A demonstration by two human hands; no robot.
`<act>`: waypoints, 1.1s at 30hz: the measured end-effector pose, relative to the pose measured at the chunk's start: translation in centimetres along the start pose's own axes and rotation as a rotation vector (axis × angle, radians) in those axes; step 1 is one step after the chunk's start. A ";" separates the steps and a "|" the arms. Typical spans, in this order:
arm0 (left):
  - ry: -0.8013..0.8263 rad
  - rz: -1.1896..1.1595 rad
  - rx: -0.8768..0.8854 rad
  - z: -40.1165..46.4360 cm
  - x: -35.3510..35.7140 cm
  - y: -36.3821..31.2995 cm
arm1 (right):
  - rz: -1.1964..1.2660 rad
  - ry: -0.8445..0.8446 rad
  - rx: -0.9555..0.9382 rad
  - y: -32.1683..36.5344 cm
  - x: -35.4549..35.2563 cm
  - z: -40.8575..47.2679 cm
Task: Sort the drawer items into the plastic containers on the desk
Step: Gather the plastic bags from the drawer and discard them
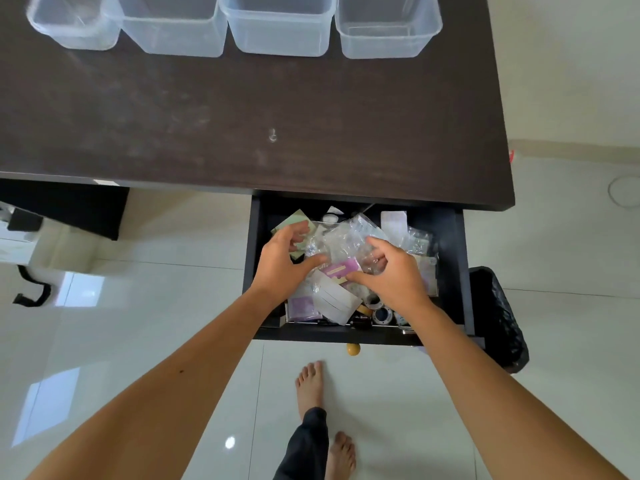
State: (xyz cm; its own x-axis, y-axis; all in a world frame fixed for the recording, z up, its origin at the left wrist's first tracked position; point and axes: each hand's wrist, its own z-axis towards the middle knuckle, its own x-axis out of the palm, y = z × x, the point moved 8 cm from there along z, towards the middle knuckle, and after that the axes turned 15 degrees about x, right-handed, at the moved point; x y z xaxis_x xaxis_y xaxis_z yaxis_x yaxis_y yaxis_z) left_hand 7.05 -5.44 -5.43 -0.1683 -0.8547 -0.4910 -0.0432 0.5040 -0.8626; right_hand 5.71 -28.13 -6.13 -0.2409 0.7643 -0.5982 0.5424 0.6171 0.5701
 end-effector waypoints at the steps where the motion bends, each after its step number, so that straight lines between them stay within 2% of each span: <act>1: -0.008 -0.032 -0.008 0.1 0.0 0.2 | 0.000 0.013 0.003 0.1 0.2 0.0; 10: 0.015 -0.198 -0.047 0.6 1.1 1.2 | 0.054 0.028 -0.052 1.0 -0.1 0.3; 15: 0.030 -0.286 -0.081 0.3 1.2 1.0 | 0.198 0.114 -0.038 1.9 0.2 0.5; 20: 0.069 -0.315 -0.097 0.1 1.3 0.9 | 0.286 0.130 -0.037 2.9 0.7 0.5; 22: 0.060 -0.309 -0.122 0.1 1.3 1.0 | 0.290 0.100 -0.061 3.3 0.5 0.3; 26: 0.022 -0.371 -0.201 -0.1 1.3 1.8 | 0.327 -0.104 -0.088 2.6 -2.1 0.3; 29: 0.005 -0.384 -0.202 0.0 1.3 2.1 | 0.138 -0.172 -0.062 1.3 -2.9 1.2; 33: -0.017 -0.407 -0.221 0.0 1.3 2.7 | -0.127 -0.100 -0.018 0.3 -2.0 2.6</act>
State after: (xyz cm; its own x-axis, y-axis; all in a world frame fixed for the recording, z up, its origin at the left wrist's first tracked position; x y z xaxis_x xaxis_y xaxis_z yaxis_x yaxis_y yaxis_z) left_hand 6.69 -5.18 -8.36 -0.0778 -0.9896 -0.1213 -0.3114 0.1397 -0.9400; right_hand 8.38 -29.95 -6.25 -0.2247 0.6583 -0.7184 0.4980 0.7113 0.4960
